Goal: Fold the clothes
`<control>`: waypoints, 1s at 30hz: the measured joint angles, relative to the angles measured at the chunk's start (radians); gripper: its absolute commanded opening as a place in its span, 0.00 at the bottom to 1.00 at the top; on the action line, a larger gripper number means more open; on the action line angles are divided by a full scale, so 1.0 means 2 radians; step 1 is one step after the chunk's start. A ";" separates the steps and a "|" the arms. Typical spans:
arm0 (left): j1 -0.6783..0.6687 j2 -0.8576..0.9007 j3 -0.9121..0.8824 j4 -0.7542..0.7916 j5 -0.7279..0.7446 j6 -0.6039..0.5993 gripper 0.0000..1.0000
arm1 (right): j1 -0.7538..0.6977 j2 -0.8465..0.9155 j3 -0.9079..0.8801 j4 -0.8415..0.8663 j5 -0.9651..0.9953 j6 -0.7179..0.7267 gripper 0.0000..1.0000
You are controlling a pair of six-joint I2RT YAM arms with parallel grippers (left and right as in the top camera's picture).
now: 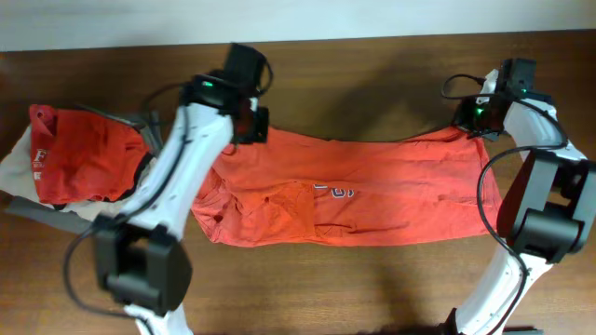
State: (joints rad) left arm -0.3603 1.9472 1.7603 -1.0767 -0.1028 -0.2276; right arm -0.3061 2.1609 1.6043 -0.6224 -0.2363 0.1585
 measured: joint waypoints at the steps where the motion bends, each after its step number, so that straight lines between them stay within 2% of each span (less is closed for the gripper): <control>1: -0.003 0.013 -0.006 0.006 0.000 0.000 0.01 | 0.000 0.002 0.000 0.000 -0.001 0.000 0.04; 11: -0.006 0.111 -0.025 0.027 -0.001 0.000 0.01 | 0.000 0.027 0.000 0.001 0.006 0.001 0.04; 21: -0.006 0.122 -0.033 0.031 -0.024 -0.001 0.00 | -0.009 0.027 0.005 0.003 0.152 0.009 0.04; 30: -0.001 0.122 -0.034 0.034 -0.035 -0.001 0.01 | -0.034 0.027 0.018 -0.024 0.113 0.006 0.04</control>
State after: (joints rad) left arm -0.3626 2.1910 1.6920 -1.0084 -0.1730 -0.2295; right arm -0.3748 2.2147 1.6394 -0.6704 -0.0093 0.1715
